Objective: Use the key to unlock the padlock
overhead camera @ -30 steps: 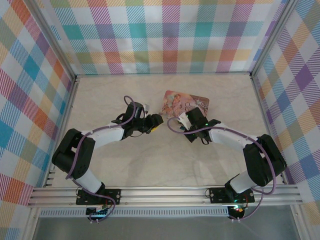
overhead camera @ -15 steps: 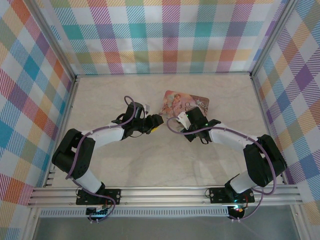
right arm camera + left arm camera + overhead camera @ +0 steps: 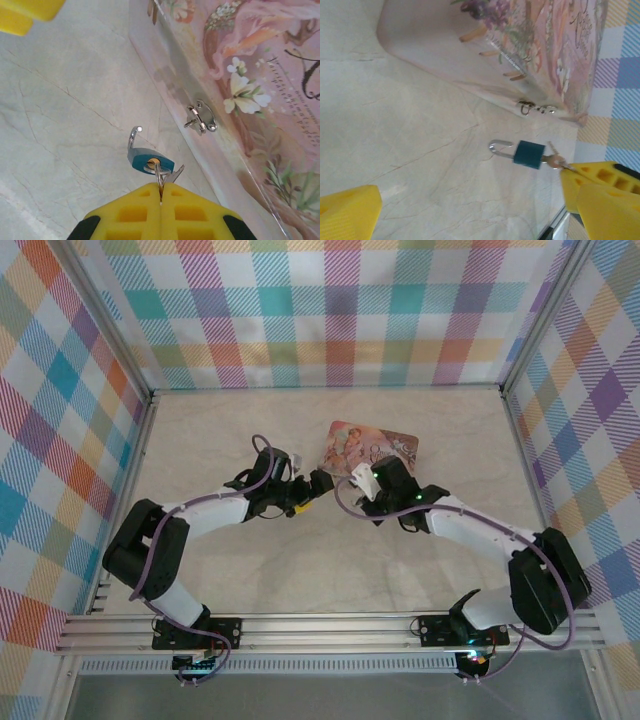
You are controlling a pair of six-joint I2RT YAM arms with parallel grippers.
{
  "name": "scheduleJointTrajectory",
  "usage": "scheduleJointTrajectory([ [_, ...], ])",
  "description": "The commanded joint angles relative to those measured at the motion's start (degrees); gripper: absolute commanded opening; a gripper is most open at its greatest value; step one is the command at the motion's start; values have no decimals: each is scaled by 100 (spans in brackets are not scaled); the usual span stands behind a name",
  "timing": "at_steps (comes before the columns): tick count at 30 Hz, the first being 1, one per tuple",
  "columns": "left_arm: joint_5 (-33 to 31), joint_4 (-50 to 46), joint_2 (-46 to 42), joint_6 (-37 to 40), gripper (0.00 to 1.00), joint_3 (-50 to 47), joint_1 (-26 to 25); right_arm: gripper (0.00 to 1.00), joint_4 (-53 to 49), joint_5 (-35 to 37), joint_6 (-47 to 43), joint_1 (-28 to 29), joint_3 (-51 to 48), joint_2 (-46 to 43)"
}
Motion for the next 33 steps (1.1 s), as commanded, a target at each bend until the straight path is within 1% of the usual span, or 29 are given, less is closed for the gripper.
scheduleJointTrajectory([
  [1,-190,-485,-331,343,100,-96,-61,0,69,-52,383,27,-119,-504],
  [6,-462,-1010,-522,665,100,-89,-113,0,-223,297,722,27,-187,-1187],
  [9,-629,-1261,-643,805,100,-91,-140,0,-447,667,945,-6,-173,-1493],
  [13,-836,-1559,-795,957,100,-52,-176,0,-772,927,1453,-182,-97,-1854],
  [15,-907,-1701,-853,1025,100,-16,-193,0,-954,1026,1671,-351,-31,-1982],
  [20,-1092,-1952,-1005,1185,100,66,-250,0,-1555,1163,2311,-982,164,-2155],
  [21,-1110,-2143,-1024,1200,100,71,-255,0,-1615,1163,2401,-1097,173,-2187],
  [23,-1134,-2159,-1029,1207,100,61,-261,0,-1690,1193,2609,-1369,147,-2242],
  [28,-1130,-2089,-964,1162,100,40,-294,0,-1710,1165,3002,-2034,29,-2187],
  [33,-1170,-2062,-973,1135,100,43,-342,0,-1427,1035,3195,-2444,-113,-2012],
])
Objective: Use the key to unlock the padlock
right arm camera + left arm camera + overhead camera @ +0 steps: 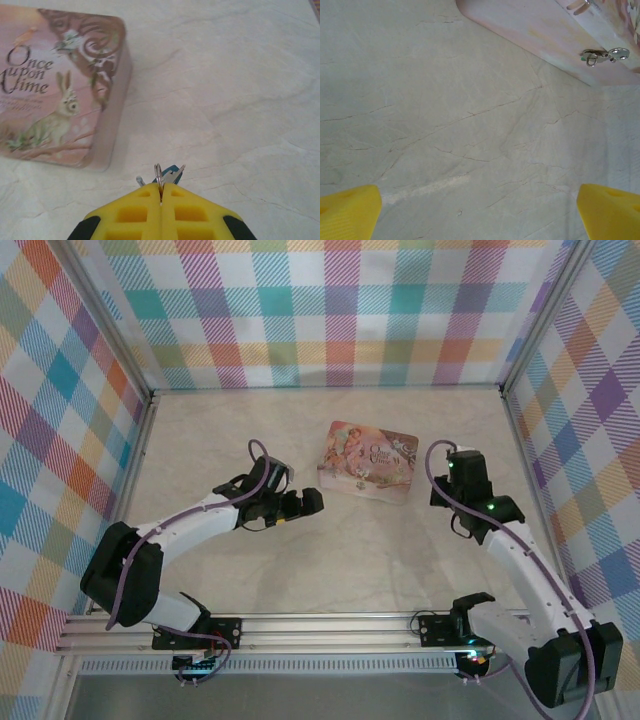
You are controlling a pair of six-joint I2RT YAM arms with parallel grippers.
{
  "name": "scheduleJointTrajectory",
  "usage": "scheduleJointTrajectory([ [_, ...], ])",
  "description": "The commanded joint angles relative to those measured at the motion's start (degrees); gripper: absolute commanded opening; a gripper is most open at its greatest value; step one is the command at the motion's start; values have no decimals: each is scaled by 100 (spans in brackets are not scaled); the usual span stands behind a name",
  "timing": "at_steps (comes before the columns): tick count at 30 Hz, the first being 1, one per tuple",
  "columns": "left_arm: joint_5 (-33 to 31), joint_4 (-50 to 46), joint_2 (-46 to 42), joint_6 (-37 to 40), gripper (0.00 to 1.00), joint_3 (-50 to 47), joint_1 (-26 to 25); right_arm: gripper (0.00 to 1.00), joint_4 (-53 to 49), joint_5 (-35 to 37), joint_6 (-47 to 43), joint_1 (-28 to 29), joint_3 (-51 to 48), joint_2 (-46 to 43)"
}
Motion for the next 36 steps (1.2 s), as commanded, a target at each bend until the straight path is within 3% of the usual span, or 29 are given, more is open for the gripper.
scheduleJointTrajectory([
  [1,-74,-103,-81,57,100,56,-61,0,253,-105,362,-215,-66,130],
  [18,-120,-84,-55,-21,100,18,-83,0,1227,-867,1151,-1193,-548,1336],
  [26,-152,-88,-14,-13,100,55,-83,4,1388,-1032,1330,-1603,-908,1341],
  [36,-250,-88,-48,-41,100,34,-78,34,973,-923,1429,-1871,-918,861],
])
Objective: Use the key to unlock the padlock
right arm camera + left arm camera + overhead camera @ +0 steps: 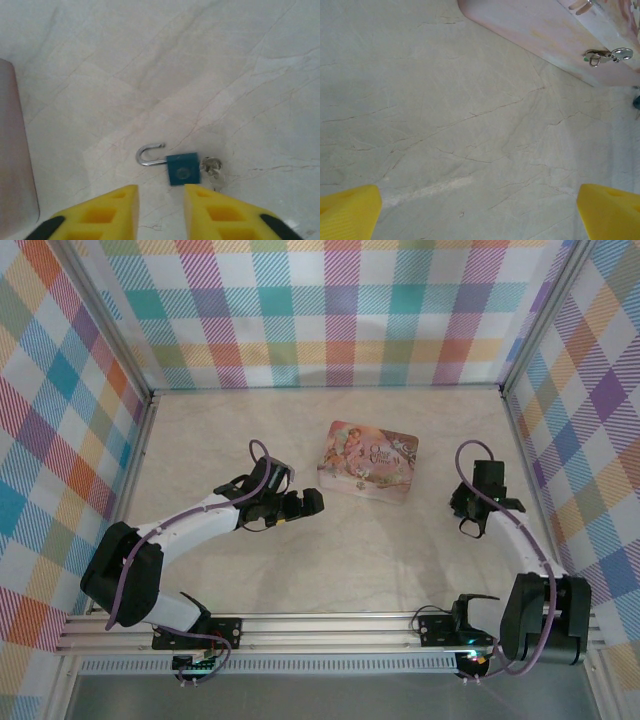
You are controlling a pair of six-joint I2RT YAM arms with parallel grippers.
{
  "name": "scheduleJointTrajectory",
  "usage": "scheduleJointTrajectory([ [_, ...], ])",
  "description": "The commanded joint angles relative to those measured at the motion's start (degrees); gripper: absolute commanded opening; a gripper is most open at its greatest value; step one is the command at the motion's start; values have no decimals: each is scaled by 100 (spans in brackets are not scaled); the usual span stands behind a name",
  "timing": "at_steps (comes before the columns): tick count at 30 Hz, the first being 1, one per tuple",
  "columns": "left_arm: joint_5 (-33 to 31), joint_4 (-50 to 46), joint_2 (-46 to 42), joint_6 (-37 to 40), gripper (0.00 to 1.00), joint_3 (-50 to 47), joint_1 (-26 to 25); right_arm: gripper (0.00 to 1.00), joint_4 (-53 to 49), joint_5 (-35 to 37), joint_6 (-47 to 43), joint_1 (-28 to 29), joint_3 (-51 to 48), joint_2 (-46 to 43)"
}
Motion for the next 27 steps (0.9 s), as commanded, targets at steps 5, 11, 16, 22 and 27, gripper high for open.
scheduleJointTrajectory([
  [5,-509,-219,-259,2,100,54,-41,48,-419,22,105,-27,111,-543],
  [11,-1605,-827,-572,154,100,297,31,100,-193,-671,-136,-34,221,-705],
  [16,-2636,-1367,-760,357,100,465,501,100,455,-835,-295,-8,1,-749],
  [22,-5169,-308,-1456,1783,100,-257,697,100,2005,295,-1380,582,-615,-807],
  [27,-5235,1687,-2030,3035,100,-1381,1231,100,3129,666,-1726,651,-1035,-499],
])
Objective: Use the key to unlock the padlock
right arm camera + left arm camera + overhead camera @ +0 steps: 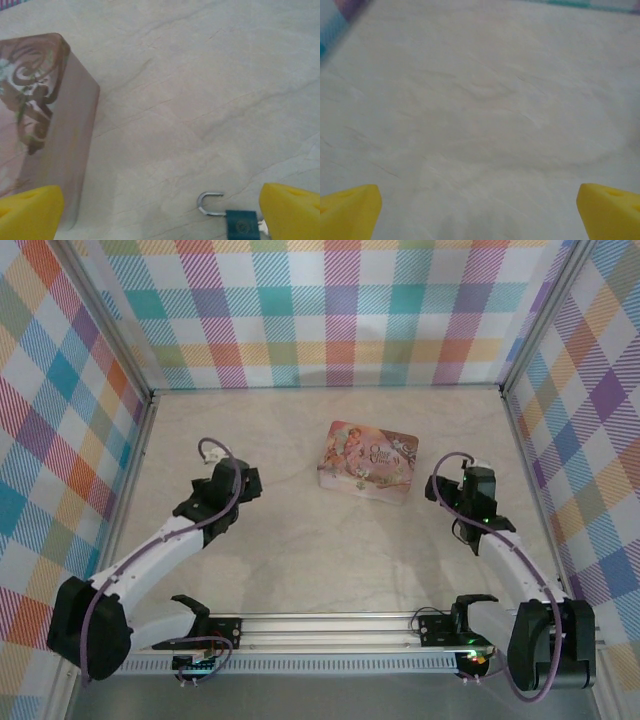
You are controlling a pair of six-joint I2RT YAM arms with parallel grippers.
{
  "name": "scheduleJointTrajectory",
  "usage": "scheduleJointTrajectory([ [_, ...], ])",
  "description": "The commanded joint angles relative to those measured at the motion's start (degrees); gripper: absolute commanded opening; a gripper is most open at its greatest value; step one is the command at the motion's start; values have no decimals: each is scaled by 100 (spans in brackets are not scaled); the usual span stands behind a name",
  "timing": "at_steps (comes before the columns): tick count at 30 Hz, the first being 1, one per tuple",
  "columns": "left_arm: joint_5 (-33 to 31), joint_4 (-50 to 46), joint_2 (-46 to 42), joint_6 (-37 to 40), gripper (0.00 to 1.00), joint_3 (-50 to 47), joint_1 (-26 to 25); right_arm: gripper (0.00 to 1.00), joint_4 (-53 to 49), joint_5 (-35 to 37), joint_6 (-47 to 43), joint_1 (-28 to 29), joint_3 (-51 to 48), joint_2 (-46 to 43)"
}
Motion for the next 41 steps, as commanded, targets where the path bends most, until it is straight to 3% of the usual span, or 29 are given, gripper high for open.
scheduleJointTrajectory([
  [1,-433,1563,-217,1194,100,-657,453,100,1244,469,-465,2,-123,270],
  [7,291,3264,653,1379,100,-1367,1338,100,2886,489,-762,1,-653,974],
  [12,465,4703,1602,1507,100,-1550,1439,100,3857,427,-980,20,-892,1232],
  [17,787,5490,2248,1578,100,-1544,1674,100,4598,42,-1169,20,-994,1552],
  [18,1020,5197,2191,1570,100,-1484,1696,100,4958,-54,-1163,20,-1098,1758],
  [21,1568,5876,2461,1643,100,-1727,1831,100,6602,-328,-1349,46,-1203,2978],
  [22,1491,6600,2667,1673,100,-1915,1852,100,5927,-365,-1324,63,-1029,2765],
  [23,1539,5997,2493,1632,100,-1797,1855,100,5094,-291,-1252,59,-716,2661],
  [27,1489,6017,2552,1625,100,-1741,1860,100,5167,44,-1167,60,-606,2809],
  [41,1491,5946,2529,1617,100,-1728,1859,100,5031,-73,-1150,30,-587,2749],
])
